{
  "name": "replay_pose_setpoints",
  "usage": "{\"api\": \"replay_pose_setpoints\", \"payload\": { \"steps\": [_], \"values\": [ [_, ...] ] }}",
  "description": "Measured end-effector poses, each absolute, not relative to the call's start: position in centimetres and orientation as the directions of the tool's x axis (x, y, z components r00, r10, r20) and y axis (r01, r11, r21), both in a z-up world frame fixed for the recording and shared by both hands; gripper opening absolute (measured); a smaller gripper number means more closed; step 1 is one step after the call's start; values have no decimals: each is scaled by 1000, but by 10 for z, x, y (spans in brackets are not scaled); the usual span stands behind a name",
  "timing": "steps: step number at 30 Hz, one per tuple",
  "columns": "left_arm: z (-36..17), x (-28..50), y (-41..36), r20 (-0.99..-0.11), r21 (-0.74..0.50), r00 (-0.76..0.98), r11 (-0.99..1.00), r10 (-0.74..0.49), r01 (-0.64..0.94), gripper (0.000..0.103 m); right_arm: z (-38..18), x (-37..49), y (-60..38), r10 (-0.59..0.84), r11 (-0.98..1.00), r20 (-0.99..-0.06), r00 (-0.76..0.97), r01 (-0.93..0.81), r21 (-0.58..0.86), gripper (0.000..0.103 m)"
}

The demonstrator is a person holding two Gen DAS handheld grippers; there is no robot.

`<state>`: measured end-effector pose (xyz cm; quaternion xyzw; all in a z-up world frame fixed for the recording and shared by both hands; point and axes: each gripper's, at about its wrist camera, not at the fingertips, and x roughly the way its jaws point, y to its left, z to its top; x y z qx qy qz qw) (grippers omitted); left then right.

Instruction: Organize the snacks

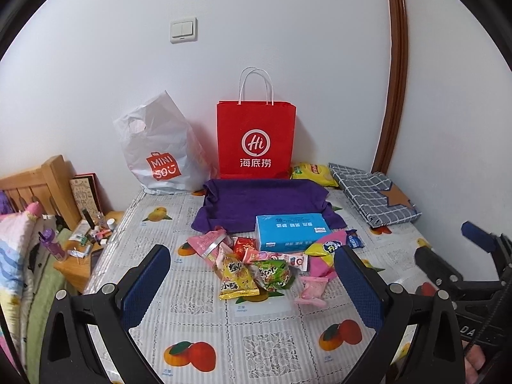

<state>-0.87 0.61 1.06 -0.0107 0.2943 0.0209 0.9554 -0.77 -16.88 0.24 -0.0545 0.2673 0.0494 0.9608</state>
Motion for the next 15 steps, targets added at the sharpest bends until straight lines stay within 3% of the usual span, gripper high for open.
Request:
{"api": "replay_pose_setpoints", "payload": {
  "steps": [8, 15],
  "values": [
    [10, -12, 3, -563, -13, 826, 1000, 4, -14, 103, 4, -9, -181, 107, 992, -533, 839, -124, 3, 103],
    [9, -13, 6, -560, -13, 828, 1000, 15, -27, 103, 1, -9, -177, 94, 993, -536, 839, -119, -13, 103]
  ]
}}
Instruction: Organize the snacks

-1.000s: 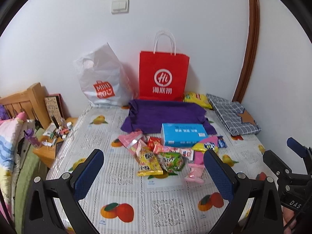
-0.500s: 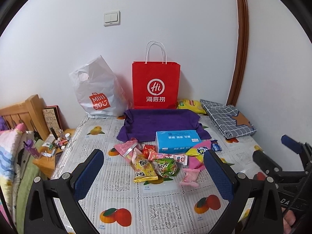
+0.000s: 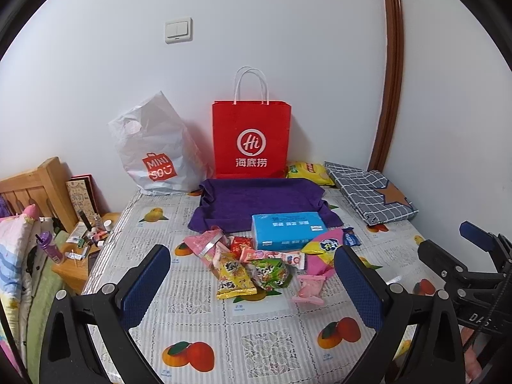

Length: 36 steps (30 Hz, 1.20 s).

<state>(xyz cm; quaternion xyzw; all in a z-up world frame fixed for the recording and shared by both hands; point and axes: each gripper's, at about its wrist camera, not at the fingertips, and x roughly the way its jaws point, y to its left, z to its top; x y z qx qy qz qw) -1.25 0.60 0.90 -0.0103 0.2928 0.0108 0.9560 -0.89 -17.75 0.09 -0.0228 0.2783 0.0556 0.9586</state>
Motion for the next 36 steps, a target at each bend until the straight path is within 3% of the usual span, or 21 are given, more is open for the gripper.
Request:
{"api": "replay_pose_setpoints", "payload": {
  "steps": [8, 20, 27, 36],
  "values": [
    [8, -12, 18, -544, -81, 839, 996, -21, -28, 103, -7, -12, -171, 78, 991, -516, 853, -125, -56, 103],
    [0, -8, 21, -558, -47, 829, 997, 20, -56, 103, -20, 2, -181, 9, 998, -570, 821, -38, -40, 103],
    [-13, 8, 24, -587, -49, 810, 998, 3, -39, 103, -28, 9, -181, 66, 993, -522, 850, -105, -46, 103],
    [-27, 40, 29, -611, -56, 792, 998, -12, -28, 103, -37, 37, -172, 52, 992, -546, 836, -106, -67, 103]
  ]
}}
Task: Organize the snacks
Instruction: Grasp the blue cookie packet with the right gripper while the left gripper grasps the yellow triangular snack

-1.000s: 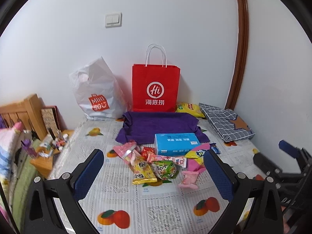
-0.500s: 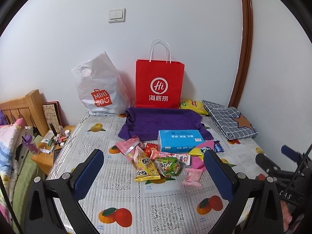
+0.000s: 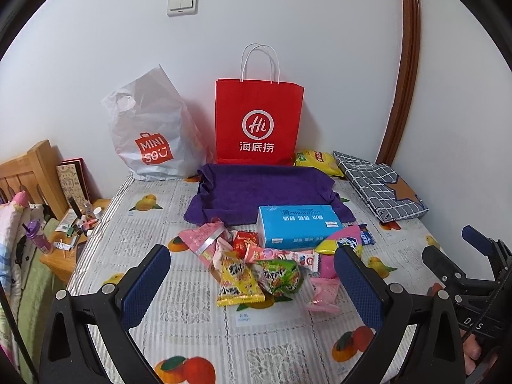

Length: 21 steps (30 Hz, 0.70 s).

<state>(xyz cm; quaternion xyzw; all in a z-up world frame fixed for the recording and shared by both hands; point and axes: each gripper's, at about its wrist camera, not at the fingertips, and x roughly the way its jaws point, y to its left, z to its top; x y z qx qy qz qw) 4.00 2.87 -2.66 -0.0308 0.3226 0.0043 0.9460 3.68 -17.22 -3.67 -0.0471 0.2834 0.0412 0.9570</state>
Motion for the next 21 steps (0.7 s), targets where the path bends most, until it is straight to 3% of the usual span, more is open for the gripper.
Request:
{"api": "replay_pose_setpoints", "payload": {
  "steps": [13, 21],
  "values": [
    [-47, 91, 50, -635, -29, 771, 995, 51, -91, 103, -65, 93, -185, 46, 997, -571, 819, -77, -30, 101],
    [-91, 127, 77, -720, -70, 693, 989, 39, -129, 103, -121, 144, -200, 46, 996, -682, 730, -85, -24, 84]
  ]
}}
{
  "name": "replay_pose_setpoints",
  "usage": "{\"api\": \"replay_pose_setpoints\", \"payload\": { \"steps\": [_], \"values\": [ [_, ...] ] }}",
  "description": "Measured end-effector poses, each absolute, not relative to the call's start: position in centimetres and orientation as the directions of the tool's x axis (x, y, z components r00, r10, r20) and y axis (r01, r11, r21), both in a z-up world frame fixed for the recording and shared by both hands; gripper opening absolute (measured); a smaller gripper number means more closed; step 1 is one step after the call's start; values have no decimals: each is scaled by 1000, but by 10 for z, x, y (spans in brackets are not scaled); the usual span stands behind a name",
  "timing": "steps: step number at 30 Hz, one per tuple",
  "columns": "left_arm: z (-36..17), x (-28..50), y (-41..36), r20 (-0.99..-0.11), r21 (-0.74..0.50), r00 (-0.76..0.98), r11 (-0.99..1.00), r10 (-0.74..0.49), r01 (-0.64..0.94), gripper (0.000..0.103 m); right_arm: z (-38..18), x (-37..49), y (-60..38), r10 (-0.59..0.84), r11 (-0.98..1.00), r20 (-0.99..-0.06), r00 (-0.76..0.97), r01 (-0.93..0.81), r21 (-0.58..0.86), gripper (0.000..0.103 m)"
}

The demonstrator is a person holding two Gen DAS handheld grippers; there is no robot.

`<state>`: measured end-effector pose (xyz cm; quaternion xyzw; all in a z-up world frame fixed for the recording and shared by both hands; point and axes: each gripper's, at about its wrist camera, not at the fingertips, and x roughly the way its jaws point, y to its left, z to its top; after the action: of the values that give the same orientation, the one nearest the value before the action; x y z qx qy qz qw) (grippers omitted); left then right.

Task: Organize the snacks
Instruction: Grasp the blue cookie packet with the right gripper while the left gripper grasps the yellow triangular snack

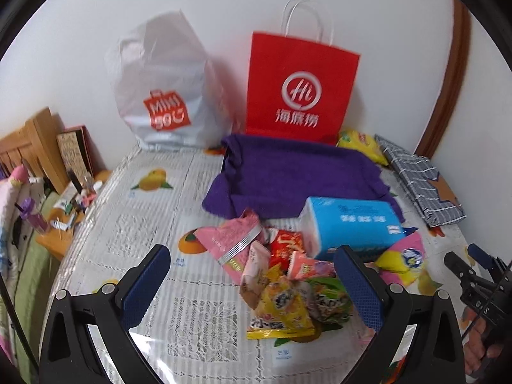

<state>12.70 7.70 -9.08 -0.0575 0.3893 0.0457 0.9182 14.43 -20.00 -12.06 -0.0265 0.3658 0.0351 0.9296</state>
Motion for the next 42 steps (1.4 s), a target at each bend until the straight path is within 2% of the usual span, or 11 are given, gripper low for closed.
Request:
{"api": "replay_pose_setpoints", "payload": {
  "steps": [4, 8, 11, 17, 19, 21, 26, 34, 39, 42],
  "values": [
    [-104, 142, 86, -748, -60, 661, 987, 55, -150, 103, -136, 169, -210, 21, 997, -704, 710, -66, -36, 75],
    [-115, 157, 93, -764, -61, 643, 985, 58, -162, 103, -151, 198, -223, -15, 997, -730, 683, -44, -61, 75],
    [-123, 168, 96, -778, -54, 625, 983, 68, -173, 103, -170, 222, -228, -11, 995, -771, 637, -68, -70, 69],
    [-137, 182, 103, -800, -45, 594, 980, 81, -195, 103, -204, 253, -238, 21, 996, -829, 558, -80, -28, 65],
    [-140, 182, 106, -805, -41, 587, 978, 88, -203, 103, -211, 254, -236, 28, 996, -836, 548, -89, -25, 60],
    [-142, 181, 111, -811, -55, 580, 976, 79, -210, 103, -210, 251, -232, 23, 993, -824, 566, -108, -47, 44],
    [-146, 171, 113, -829, -113, 560, 974, 18, -198, 103, -203, 240, -230, 17, 992, -816, 578, -115, -60, 40],
    [-149, 155, 78, -834, -147, 546, 985, -76, -88, 102, -180, 205, -240, 33, 994, -777, 628, -105, -42, 40],
    [-165, 152, 68, -861, -141, 502, 987, -82, -80, 93, -170, 177, -244, 43, 994, -761, 647, -103, -31, 40],
    [-175, 151, 68, -876, -164, 471, 983, -106, -85, 78, -169, 163, -245, 66, 995, -756, 652, -103, -1, 40]
  ]
}}
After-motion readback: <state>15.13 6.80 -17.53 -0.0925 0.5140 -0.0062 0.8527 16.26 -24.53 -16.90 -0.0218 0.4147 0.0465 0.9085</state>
